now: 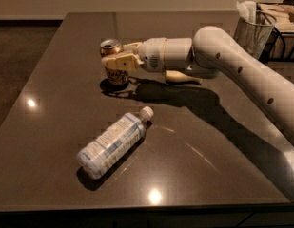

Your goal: Place orange can upright

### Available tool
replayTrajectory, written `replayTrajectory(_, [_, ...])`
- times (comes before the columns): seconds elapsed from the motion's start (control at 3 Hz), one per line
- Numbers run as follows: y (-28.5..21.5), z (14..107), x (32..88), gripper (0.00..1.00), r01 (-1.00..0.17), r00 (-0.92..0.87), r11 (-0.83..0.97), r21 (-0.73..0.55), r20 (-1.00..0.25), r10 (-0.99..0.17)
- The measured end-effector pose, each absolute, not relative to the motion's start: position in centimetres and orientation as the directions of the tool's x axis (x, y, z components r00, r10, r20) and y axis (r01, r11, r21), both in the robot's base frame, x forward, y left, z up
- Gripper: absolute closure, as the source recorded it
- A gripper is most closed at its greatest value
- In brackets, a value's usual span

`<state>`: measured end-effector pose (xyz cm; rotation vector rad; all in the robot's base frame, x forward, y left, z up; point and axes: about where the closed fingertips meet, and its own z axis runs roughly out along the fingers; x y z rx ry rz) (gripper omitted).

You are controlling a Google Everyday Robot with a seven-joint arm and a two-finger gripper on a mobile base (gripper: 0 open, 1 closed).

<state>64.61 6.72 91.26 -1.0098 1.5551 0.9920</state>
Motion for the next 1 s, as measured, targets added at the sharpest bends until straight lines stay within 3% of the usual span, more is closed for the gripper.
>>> replayTrajectory(1.0, [6.04,90.07,63.73,0.00,-0.948,-0.078,0.315,0.046,-0.993,-0.093])
